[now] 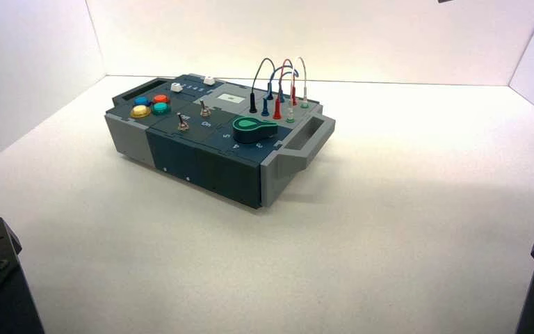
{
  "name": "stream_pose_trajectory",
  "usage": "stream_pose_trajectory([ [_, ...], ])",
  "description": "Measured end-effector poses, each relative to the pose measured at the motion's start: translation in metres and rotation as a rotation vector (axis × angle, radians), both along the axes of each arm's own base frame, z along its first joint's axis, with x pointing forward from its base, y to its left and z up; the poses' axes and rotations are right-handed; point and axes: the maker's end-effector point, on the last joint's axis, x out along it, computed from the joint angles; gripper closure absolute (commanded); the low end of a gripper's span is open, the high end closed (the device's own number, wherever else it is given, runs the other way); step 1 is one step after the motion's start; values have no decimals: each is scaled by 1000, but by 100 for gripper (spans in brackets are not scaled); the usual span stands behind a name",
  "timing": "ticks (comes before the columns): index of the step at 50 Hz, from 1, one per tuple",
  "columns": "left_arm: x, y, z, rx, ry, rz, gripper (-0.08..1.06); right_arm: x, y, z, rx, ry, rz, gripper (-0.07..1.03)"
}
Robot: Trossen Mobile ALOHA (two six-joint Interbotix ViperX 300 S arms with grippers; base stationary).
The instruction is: Push the yellow button with the right gripper.
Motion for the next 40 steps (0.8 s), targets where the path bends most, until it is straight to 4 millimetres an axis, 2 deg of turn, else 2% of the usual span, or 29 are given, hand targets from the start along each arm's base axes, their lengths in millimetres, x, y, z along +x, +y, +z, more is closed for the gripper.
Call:
stream_pose_trajectory([
  [26, 4, 0, -2, 1, 12, 4, 101, -1, -1, -2, -6, 14, 0, 99],
  [31, 13, 1, -8, 5, 57, 13, 101, -1, 0, -1, -4, 13, 0, 99],
  [37, 35, 6, -22, 12, 163, 47, 101, -1, 0, 1, -2, 9, 0, 99],
  [40, 54, 10, -25, 17, 207, 68, 101, -1, 0, 1, -2, 11, 0, 99],
])
